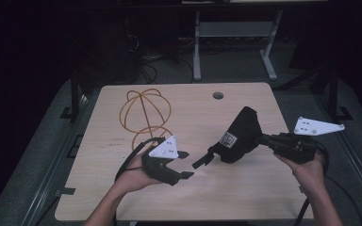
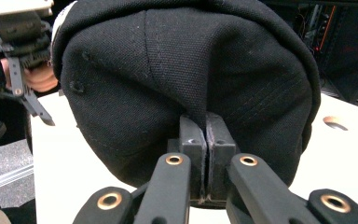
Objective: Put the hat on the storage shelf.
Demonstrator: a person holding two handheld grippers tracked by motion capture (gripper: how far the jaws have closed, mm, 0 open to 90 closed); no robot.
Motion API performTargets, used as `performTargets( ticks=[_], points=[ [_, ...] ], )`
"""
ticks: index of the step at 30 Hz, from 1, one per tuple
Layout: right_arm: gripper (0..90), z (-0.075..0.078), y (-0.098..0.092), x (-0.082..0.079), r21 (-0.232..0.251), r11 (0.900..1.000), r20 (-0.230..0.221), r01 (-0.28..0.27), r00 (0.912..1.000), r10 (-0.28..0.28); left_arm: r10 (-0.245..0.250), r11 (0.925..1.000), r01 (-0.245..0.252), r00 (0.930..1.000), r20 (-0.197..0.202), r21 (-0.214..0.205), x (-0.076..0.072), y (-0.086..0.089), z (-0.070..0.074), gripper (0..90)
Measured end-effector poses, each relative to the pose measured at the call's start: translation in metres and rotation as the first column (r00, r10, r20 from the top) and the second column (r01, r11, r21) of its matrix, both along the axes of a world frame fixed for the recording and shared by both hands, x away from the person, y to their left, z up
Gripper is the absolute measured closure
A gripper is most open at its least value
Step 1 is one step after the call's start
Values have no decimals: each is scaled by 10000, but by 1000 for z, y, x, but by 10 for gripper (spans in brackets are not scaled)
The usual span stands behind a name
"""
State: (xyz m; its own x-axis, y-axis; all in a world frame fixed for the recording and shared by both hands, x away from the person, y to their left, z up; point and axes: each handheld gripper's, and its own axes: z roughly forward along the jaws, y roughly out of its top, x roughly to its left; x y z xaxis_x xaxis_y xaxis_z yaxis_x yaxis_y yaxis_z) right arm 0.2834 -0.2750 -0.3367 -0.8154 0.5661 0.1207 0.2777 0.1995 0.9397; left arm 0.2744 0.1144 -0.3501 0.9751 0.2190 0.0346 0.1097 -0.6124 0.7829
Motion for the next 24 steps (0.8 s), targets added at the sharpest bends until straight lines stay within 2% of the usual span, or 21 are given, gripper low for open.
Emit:
performTargets(
  ticks=[6,18,22,24],
  points=[
    [881,9,6,8,-76,9999,1,-90,10000,90,293,9995,-291,9994,193,-123,-2,6,-8,377],
    [881,36,25,23,-184,9992,267,-341,9990,346,328,9994,-335,9981,514,126,-9,13,-20,367],
    [881,48,37,29,-294,9982,393,-516,9978,528,414,9991,-418,9983,410,82,-11,14,-26,364],
    [881,54,44,32,-361,9975,435,-601,9971,616,406,9987,-420,9980,490,280,-11,15,-29,357]
  ],
)
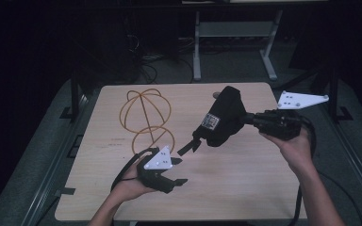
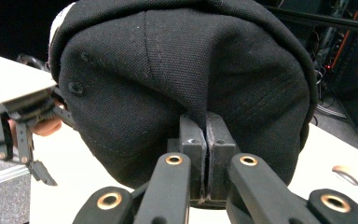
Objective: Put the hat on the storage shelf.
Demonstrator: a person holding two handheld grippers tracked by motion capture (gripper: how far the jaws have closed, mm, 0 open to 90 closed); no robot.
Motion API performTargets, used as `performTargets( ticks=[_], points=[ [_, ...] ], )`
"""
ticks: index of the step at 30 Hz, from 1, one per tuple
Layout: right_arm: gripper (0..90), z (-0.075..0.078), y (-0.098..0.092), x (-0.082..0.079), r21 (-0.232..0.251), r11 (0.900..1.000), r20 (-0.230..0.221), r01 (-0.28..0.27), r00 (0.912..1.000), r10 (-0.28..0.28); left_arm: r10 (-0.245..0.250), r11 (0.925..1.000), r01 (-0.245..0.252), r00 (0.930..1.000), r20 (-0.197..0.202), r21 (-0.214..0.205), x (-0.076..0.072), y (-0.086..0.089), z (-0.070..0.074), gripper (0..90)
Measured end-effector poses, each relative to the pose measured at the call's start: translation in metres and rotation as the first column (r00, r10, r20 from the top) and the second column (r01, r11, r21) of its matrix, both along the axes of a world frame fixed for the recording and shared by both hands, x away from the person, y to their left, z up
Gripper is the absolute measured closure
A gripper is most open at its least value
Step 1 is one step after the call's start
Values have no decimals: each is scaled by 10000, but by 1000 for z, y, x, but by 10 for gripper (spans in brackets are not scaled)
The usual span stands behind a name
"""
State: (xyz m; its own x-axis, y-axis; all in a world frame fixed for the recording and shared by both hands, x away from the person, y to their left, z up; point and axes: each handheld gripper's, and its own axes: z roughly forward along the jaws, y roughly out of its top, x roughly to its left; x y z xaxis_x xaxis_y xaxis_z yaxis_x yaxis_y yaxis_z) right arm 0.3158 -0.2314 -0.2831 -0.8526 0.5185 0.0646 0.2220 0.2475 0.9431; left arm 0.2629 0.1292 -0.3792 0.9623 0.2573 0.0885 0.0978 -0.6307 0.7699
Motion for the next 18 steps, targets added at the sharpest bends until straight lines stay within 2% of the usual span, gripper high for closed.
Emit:
performTargets(
  ticks=[4,12,18],
  points=[
    [881,7,9,3,-34,9999,76,-118,9999,118,-2,10000,2,10000,-74,-65,-1,0,-3,354],
    [881,23,29,11,-207,9990,246,-403,9989,408,0,9999,2,9999,-165,114,-3,-1,-12,338],
    [881,34,43,18,-241,9978,288,-617,9976,624,-56,9998,59,9999,-137,169,-5,-1,-12,328]
  ],
)
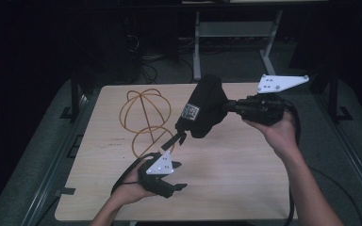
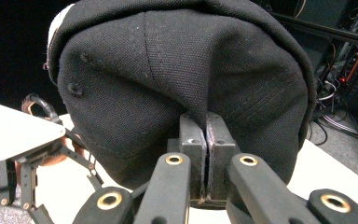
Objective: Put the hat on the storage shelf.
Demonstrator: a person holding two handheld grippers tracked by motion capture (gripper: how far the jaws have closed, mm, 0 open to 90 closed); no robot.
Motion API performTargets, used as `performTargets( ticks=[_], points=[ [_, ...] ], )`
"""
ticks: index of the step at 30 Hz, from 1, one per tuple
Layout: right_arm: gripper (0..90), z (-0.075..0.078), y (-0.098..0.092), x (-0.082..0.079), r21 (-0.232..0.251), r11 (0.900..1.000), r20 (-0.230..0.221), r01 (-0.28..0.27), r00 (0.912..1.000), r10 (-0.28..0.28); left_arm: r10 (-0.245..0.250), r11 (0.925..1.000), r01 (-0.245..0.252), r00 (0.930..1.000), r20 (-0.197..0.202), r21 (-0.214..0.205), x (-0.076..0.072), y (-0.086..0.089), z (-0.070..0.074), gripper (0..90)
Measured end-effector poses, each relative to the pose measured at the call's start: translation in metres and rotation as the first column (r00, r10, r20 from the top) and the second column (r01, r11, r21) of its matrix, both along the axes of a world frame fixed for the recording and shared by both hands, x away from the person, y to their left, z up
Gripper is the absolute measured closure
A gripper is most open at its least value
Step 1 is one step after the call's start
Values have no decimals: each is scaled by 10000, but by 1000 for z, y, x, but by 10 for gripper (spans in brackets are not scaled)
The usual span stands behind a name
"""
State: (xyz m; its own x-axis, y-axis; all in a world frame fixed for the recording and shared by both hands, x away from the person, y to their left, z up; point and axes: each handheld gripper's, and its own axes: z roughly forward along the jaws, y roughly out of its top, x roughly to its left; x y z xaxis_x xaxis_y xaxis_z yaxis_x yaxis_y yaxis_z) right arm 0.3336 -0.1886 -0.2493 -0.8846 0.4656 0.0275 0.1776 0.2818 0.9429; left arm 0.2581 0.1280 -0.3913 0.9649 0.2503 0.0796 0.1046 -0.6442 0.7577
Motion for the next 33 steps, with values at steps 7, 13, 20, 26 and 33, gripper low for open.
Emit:
performTargets(
  ticks=[7,13,20,26,33],
  points=[
    [881,10,17,6,10,9997,70,-262,9996,262,11,10000,-11,10000,69,-2,0,0,1,327],
    [881,20,33,10,-140,9987,185,-480,9987,483,-70,10000,70,9999,121,11,0,1,1,325],
    [880,29,55,18,-385,9960,203,-812,9964,820,-175,9998,175,9998,82,45,0,-1,-1,325],
    [880,35,67,24,-501,9940,258,-974,9948,988,-258,9997,258,9997,20,-5,-1,-2,-2,324],
    [880,44,84,34,-606,9932,163,-991,9948,1003,-482,9987,482,9988,-8,135,-4,-7,-5,324]
  ],
)
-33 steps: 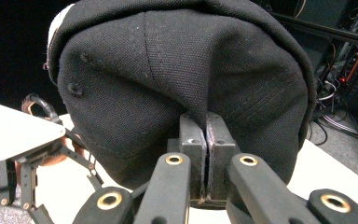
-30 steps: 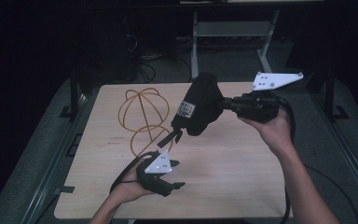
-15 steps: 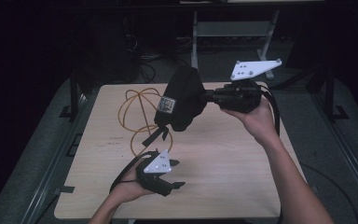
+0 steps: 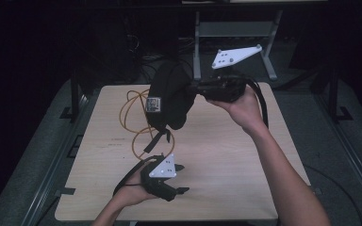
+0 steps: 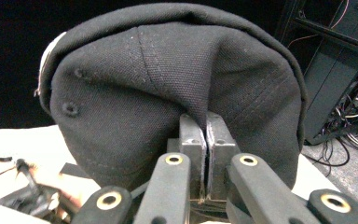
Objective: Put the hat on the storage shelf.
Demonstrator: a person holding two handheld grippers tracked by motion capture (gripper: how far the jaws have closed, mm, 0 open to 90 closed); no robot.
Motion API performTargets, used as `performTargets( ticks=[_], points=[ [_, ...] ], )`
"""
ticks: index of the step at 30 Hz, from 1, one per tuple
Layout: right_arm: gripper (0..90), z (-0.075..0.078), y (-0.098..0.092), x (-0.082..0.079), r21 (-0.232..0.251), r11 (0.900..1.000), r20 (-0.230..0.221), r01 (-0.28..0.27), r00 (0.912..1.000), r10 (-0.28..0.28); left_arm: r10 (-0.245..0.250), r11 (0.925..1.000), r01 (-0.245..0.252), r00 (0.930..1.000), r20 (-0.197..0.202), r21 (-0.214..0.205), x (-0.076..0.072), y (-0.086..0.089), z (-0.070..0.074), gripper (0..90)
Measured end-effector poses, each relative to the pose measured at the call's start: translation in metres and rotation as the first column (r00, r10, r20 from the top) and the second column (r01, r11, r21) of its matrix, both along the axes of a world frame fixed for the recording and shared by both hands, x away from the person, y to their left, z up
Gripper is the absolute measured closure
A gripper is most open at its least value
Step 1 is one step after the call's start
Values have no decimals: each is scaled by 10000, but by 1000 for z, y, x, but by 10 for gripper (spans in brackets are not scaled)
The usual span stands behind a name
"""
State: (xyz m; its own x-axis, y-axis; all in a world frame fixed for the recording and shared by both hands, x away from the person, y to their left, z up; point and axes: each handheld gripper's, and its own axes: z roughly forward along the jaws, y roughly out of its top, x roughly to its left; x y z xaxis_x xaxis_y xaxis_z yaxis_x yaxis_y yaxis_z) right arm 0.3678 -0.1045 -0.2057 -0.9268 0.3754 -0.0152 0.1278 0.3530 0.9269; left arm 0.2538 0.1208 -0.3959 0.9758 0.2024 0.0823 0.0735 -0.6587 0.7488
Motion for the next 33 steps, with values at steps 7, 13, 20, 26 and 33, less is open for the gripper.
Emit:
performTargets(
  ticks=[7,13,20,26,33],
  points=[
    [878,7,25,12,-427,9991,-93,5,10000,-9,-62,10000,62,10000,-2,21,-1,-1,0,324],
    [876,8,49,24,-864,9962,-178,61,9998,-77,-196,9998,196,9998,19,4,-3,-3,0,322],
    [869,6,84,35,-1459,9893,-178,-39,9998,13,-238,9997,238,9997,23,2,-3,-3,1,322],
    [860,-2,116,42,-1628,9866,-341,-143,9994,88,-262,9997,262,9996,72,-11,-3,-2,1,322],
    [763,-10,142,47,-1734,9848,-342,-73,9994,13,-210,9998,209,9998,-63,-75,-4,-2,0,322]
  ],
)
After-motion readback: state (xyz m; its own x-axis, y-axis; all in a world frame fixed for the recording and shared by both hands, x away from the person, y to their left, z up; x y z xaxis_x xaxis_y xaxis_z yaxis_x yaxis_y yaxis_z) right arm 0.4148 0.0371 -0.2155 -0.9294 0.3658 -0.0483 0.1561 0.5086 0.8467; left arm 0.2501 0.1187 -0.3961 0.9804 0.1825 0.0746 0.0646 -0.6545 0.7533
